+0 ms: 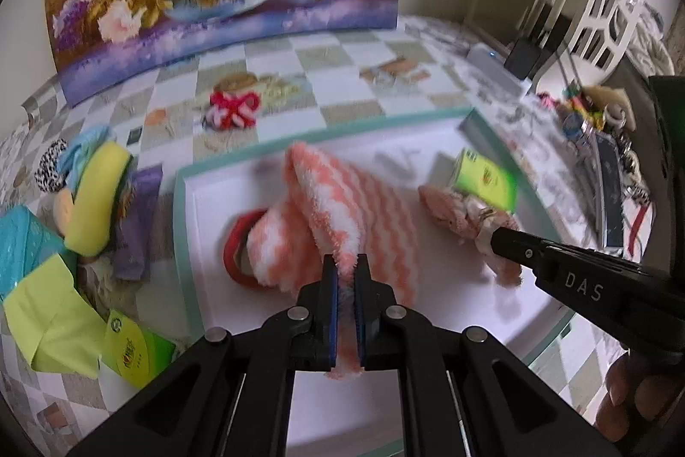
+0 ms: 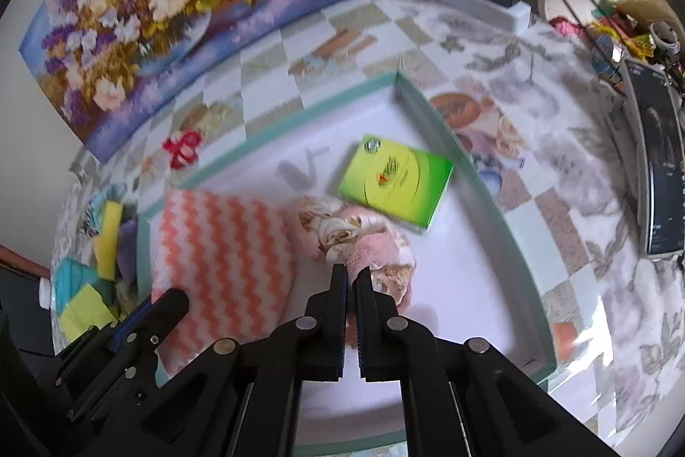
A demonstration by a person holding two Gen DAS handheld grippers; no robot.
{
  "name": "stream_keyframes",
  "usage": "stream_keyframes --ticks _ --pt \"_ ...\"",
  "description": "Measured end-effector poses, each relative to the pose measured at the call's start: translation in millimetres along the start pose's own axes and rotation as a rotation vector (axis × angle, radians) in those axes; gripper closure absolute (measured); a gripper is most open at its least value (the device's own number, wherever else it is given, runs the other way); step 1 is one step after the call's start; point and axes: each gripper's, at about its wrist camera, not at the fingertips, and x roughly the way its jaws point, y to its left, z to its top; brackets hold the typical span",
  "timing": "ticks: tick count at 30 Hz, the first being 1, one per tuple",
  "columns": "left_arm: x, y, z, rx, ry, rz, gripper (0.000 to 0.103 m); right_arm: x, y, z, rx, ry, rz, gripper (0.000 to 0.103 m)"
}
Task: Organize soft objects
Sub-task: 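Open the left tool to lay the towel in the tray while the right tool releases the floral cloth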
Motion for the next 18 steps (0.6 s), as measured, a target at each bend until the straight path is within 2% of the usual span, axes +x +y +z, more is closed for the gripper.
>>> stream_keyframes --ticks 4,8,9,12,15,18 --pt "2 -1 -4 0.012 0.020 0.008 0.097 7 0 -4 -0.010 0.030 -0.007 0.096" --pt "-4 -2 -2 0.030 0.021 0.045 0.094 -2 4 -5 -0.017 0.009 -0.003 0.095" --pt "-7 -3 -2 0.040 0.014 0.055 0.089 -6 4 -4 -0.016 -0.001 0.001 0.095" --pt "-14 1 2 0.027 -0.002 0.069 0.059 -15 8 -3 -0.023 -0.026 0.000 0.095" --pt "-22 12 6 -0.027 -0.016 0.069 0.054 -21 13 -3 -0.038 -0.039 -0.006 0.095" --pt "-24 26 7 -0.087 -0.011 0.101 0.043 -25 18 -4 -0.053 -0.046 -0.008 0.095"
